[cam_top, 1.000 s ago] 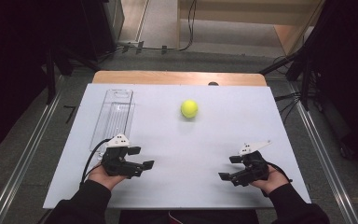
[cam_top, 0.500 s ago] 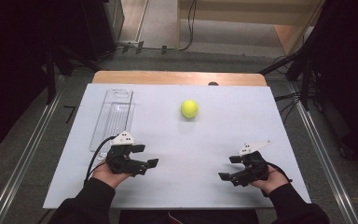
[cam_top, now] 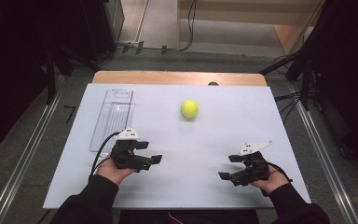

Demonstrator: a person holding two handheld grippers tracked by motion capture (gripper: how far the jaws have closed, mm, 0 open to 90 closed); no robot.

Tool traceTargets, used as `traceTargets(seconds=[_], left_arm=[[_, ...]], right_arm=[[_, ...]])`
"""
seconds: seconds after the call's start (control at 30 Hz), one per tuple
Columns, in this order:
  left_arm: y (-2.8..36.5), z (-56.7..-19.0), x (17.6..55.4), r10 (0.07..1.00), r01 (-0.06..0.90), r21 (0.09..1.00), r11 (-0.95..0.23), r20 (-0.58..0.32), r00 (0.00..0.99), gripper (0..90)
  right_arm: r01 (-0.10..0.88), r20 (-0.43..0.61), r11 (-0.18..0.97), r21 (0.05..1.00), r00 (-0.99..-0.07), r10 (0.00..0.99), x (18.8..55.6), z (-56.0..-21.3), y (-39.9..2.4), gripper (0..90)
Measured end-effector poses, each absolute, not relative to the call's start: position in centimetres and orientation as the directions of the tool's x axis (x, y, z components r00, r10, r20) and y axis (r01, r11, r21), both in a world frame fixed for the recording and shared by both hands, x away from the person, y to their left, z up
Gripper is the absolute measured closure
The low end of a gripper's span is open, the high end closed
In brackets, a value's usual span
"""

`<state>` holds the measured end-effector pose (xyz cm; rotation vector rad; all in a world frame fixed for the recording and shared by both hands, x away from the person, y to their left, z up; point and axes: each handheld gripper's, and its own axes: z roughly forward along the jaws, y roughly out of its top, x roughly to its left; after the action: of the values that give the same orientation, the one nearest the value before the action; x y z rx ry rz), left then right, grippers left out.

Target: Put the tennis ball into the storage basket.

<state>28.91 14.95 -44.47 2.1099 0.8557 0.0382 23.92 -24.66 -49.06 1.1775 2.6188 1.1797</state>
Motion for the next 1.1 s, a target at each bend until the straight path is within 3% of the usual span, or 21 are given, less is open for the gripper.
traceTargets(seconds=[0.53, 1.1], left_arm=[[13.8, -44.4, 30.1, 0.577, 0.550, 0.724, -0.417, -0.257, 0.775, 18.8], [12.6, -44.5, 31.4, 0.574, 0.546, 0.722, -0.425, -0.252, 0.779, 18.8]], right_arm=[[0.598, 0.263, 0.394, 0.698, -0.726, 0.636, 23.7, -48.8, -25.0, 14.8], [0.616, 0.259, 0.402, 0.677, -0.711, 0.654, 23.8, -49.0, -25.0, 14.8]])
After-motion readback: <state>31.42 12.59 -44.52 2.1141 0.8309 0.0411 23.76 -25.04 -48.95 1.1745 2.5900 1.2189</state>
